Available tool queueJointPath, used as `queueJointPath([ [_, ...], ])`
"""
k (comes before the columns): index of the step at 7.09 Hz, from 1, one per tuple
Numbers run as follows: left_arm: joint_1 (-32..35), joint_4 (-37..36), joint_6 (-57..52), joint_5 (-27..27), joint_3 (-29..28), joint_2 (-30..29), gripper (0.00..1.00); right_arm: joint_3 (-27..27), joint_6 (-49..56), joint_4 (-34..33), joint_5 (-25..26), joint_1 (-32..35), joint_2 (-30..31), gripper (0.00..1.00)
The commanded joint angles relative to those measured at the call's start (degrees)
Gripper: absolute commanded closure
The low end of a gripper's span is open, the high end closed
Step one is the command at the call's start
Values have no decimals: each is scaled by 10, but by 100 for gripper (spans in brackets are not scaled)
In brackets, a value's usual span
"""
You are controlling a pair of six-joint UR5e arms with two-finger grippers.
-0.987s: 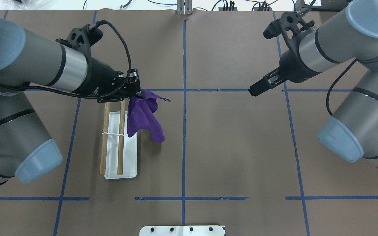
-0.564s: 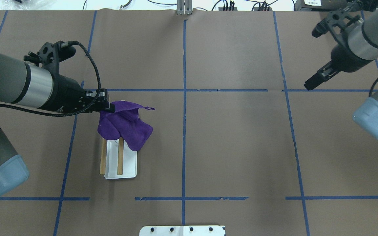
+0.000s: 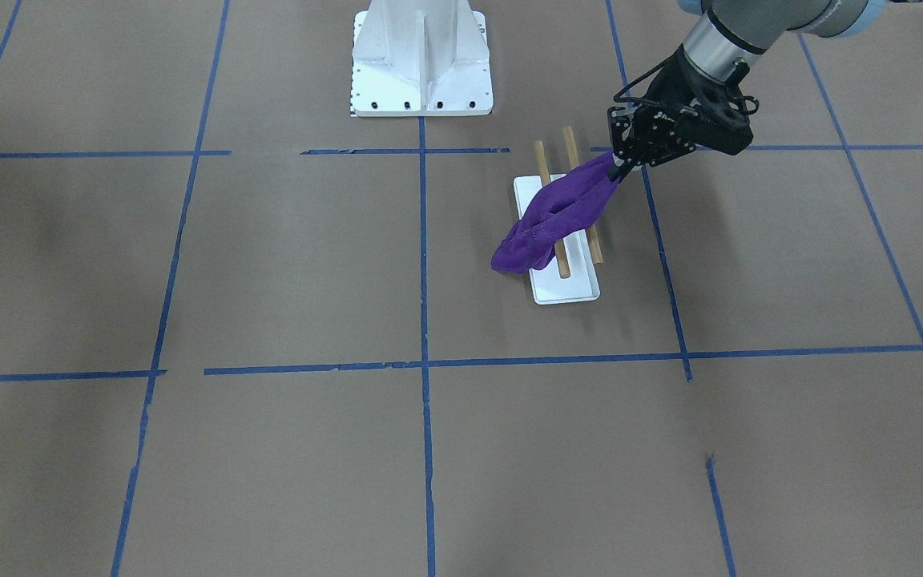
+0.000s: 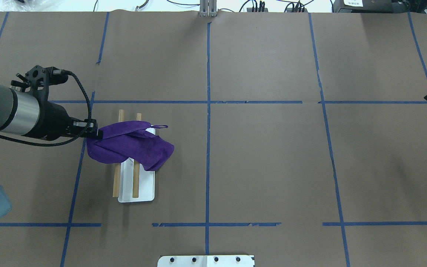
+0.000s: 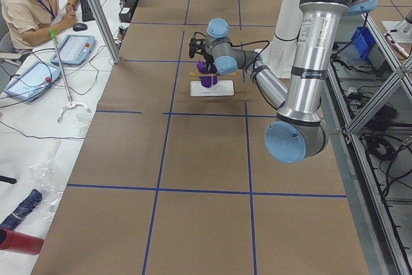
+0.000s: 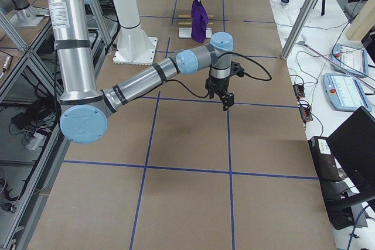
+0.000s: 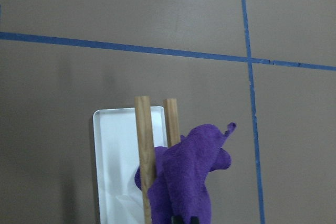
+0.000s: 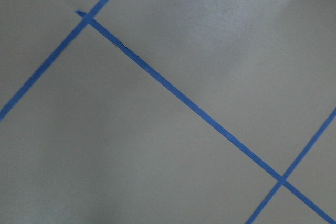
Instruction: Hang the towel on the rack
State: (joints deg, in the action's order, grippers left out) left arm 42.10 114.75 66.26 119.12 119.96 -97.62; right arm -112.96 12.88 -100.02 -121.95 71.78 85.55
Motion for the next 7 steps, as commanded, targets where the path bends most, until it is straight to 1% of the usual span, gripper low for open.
queueJointPath([
  [1, 3, 34, -37, 0, -17, 26, 100, 12, 6, -3, -15, 40, 22, 0],
  [2, 4, 35, -46, -1, -29, 25, 100, 21, 13, -1, -19, 55, 27, 0],
  [4, 12, 59, -73, -1, -47, 34, 100, 23, 16, 4, -22, 77, 61, 0],
  [5, 13, 88, -82, -2, -72, 36, 100, 22, 16, 4, -22, 82, 62, 0],
  [6, 13, 110, -83, -1, -82, 38, 100, 23, 16, 4, -21, 83, 67, 0],
  [7, 13, 111, -84, -1, -85, 38, 1, 27, 14, 4, -17, 83, 85, 0],
])
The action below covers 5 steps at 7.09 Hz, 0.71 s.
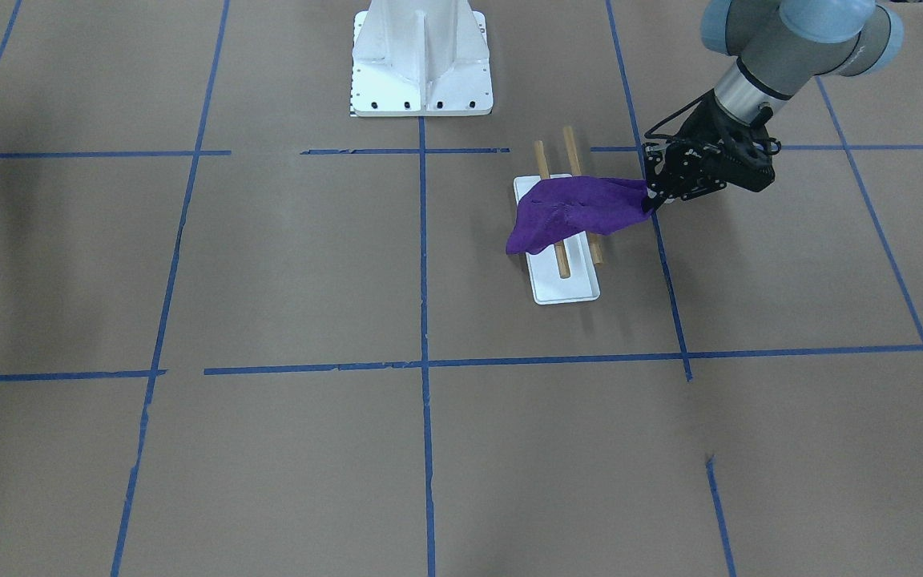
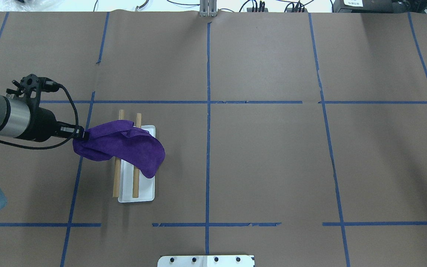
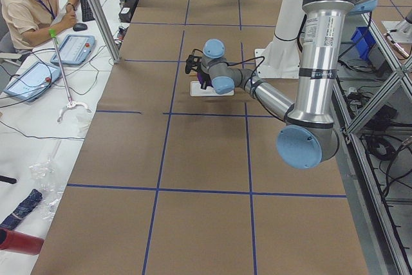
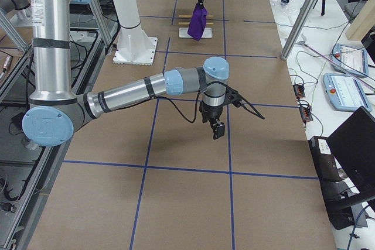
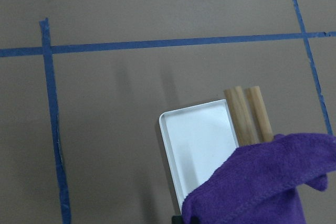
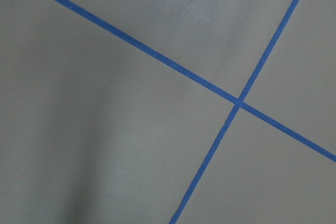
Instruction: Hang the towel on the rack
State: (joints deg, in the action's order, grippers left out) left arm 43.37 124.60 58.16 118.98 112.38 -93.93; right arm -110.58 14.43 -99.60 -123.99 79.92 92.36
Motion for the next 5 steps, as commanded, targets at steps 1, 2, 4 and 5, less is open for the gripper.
queueJointPath([
  [1, 1, 13, -3, 1, -7, 2, 0, 18, -4, 0, 5, 11, 26, 0],
  [2, 6, 10, -30, 1, -8, 2, 0, 53, -1, 0, 5, 28, 27, 0],
  [4, 69, 7, -205, 11, -8, 72, 0, 90, -10, 0, -12, 67, 29, 0],
  [5, 119, 7, -292, 40, -17, 114, 0, 104, -8, 0, -20, 93, 34, 0],
])
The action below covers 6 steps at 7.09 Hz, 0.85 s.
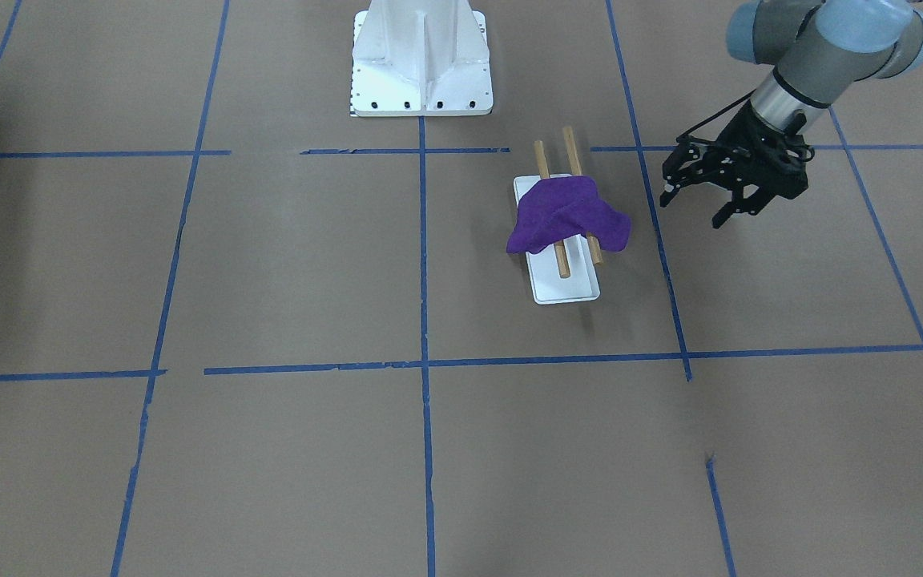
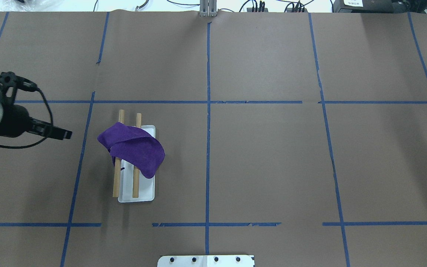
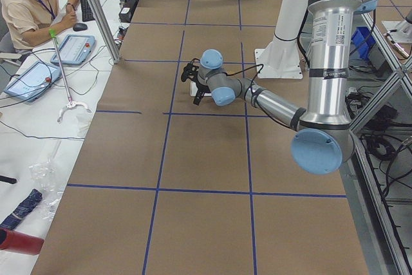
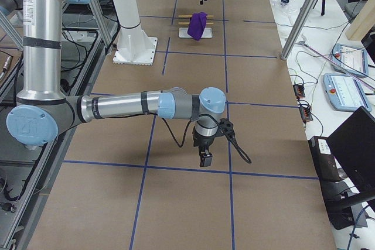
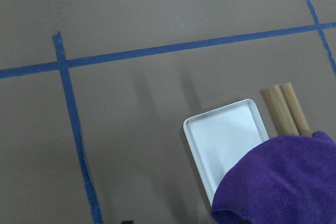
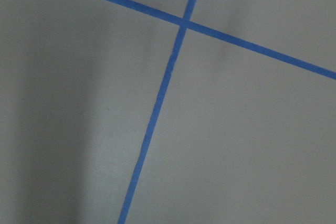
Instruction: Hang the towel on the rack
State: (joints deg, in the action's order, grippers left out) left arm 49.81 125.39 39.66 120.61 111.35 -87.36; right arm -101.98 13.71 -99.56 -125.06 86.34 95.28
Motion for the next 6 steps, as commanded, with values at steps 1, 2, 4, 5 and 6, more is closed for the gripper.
queueJointPath([
  [1, 128, -7, -136, 91, -37, 66, 0, 22, -1, 0, -16, 40, 11, 0],
  [2, 187, -35, -139, 179, -73, 77, 0, 22, -1, 0, -17, 43, 17, 0],
  [4, 237, -73, -204, 184, -101, 93, 0, 22, -3, 0, -32, 44, 22, 0],
  [5, 259, -115, -262, 183, -121, 98, 0, 24, -3, 0, -35, 45, 21, 0],
  [6, 264, -201, -331, 177, -120, 98, 0, 25, -10, 0, -36, 45, 19, 0],
])
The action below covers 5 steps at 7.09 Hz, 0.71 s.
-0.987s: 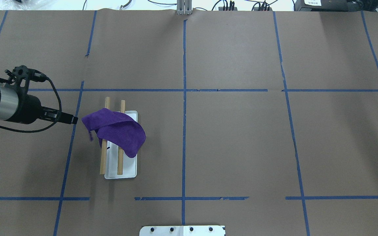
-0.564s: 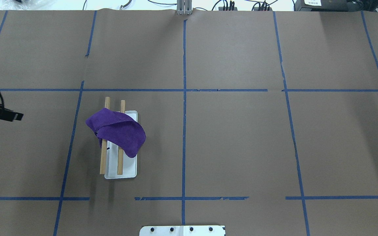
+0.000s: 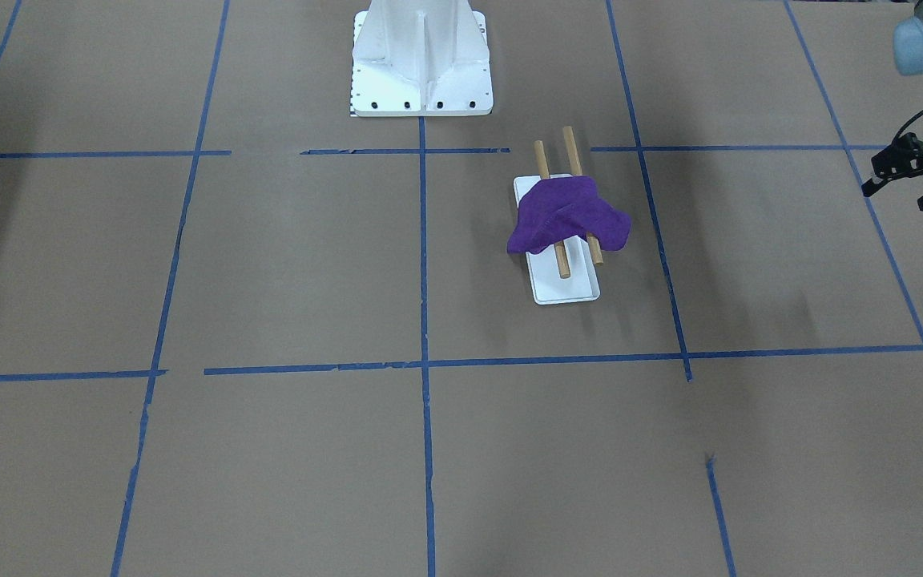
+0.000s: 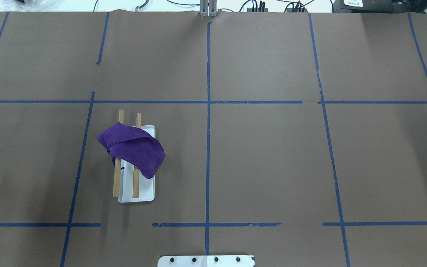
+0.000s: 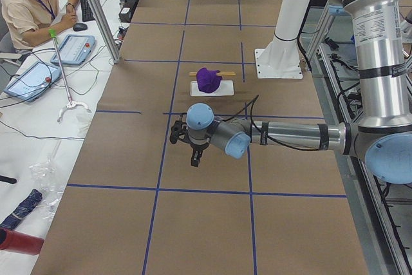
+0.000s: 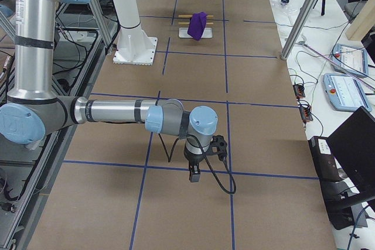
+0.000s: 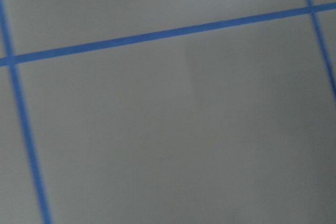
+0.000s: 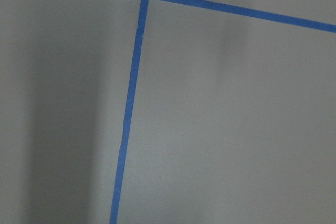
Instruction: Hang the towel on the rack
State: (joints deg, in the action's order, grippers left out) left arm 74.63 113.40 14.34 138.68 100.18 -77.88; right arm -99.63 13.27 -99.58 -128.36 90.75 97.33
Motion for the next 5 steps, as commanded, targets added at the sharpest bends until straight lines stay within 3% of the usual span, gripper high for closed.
queueJointPath([
  [1, 51, -156, -156, -9, -10, 3, 0, 1, -12, 0, -3, 0, -3, 0],
  [3, 127, -241, -236, -37, -3, -3, 0, 0, -13, 1, -3, 0, -6, 0],
  [5, 164, -244, -235, -38, 4, -8, 0, 0, -13, 0, -3, 0, -7, 0],
])
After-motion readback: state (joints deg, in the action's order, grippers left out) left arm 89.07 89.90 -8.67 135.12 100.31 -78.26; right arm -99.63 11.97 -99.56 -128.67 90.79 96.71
